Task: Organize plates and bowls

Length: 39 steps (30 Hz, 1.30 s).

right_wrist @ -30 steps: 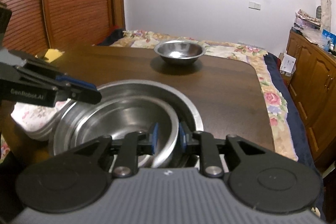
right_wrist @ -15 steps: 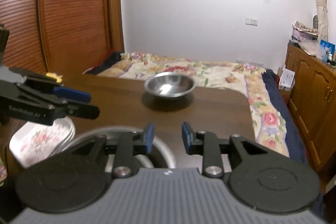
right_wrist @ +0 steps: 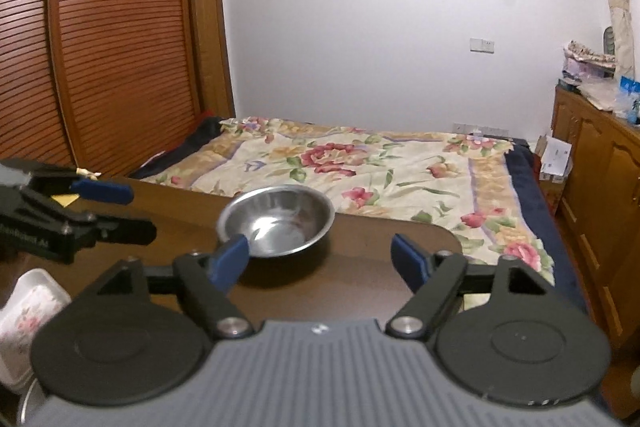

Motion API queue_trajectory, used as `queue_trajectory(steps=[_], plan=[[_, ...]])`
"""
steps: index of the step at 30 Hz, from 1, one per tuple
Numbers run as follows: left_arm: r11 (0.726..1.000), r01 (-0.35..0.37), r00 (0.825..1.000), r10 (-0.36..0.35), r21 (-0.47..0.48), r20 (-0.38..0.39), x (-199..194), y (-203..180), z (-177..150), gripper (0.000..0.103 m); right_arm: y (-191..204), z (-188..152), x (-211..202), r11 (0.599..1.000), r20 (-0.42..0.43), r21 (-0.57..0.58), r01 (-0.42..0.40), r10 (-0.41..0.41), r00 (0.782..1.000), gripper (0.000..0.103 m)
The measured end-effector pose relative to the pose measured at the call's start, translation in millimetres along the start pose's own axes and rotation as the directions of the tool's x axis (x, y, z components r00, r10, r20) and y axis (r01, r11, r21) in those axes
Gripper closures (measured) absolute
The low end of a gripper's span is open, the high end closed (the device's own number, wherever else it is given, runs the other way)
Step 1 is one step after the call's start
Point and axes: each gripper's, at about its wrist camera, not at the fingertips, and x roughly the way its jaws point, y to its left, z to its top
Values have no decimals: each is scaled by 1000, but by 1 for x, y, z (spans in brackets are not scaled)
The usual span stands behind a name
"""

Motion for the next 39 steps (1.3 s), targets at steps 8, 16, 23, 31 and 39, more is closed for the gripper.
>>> queue_trajectory(steps=[8, 16, 23, 31, 39], plan=[[997, -61, 998, 60, -55, -17, 36, 14, -1, 25, -9, 2, 56, 996, -15, 78, -39, 40, 999, 24], [993, -87, 994, 82, -83, -68, 73, 23, 3, 40, -12, -6, 91, 987, -34, 146, -66, 71, 997, 25], [992, -81, 993, 72, -96, -95, 90, 28, 2, 41, -6, -7, 97, 990, -42, 124, -63, 69, 997, 26], [993, -76, 991, 66, -87, -117, 99, 30, 3, 47, -6, -8, 100, 987, -58, 130, -98, 106, 993, 33], [991, -81, 989, 67, -102, -135, 107, 36, 2, 61, -4, -10, 104, 986, -61, 128, -102, 111, 992, 45]])
